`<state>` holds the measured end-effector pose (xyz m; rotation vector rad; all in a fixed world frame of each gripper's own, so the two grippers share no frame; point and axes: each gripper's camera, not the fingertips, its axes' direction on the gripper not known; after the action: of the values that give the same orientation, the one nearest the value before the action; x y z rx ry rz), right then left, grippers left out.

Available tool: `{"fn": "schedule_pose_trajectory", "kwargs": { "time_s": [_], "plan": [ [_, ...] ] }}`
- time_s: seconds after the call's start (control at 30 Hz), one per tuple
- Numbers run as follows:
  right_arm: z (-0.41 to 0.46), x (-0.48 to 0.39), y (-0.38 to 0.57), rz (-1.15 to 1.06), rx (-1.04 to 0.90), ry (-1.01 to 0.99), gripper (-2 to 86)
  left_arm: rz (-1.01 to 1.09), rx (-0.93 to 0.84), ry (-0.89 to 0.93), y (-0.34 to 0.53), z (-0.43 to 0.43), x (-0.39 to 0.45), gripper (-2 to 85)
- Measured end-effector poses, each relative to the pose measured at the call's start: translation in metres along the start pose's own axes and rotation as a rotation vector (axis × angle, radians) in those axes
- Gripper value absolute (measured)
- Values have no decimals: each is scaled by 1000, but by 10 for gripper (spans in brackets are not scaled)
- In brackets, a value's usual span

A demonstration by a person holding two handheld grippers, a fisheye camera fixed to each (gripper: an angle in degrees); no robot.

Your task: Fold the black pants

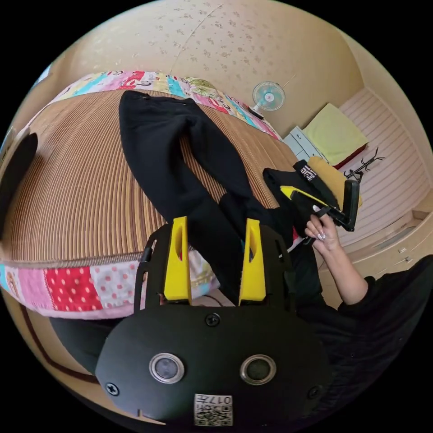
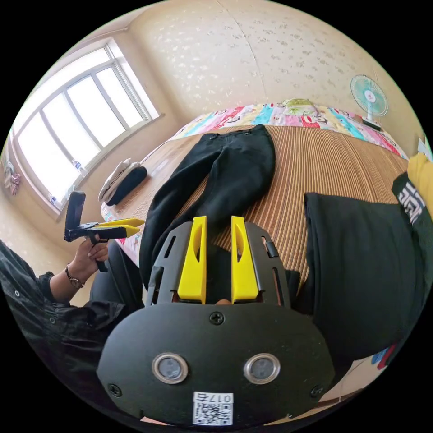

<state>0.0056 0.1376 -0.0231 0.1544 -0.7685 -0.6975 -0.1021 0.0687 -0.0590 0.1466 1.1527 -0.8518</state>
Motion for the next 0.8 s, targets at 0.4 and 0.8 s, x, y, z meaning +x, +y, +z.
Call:
{"fn": "schedule_pose_trajectory", "kwargs": {
  "time_s": [0.4, 0.8],
  "plan": [
    [8, 12, -44, 46, -40, -193, 70, -8, -193, 282, 1, 18, -59, 63],
    [30, 12, -48, -2, -174, -65, 91, -191, -224, -54, 49, -106, -193, 73]
  ]
}}
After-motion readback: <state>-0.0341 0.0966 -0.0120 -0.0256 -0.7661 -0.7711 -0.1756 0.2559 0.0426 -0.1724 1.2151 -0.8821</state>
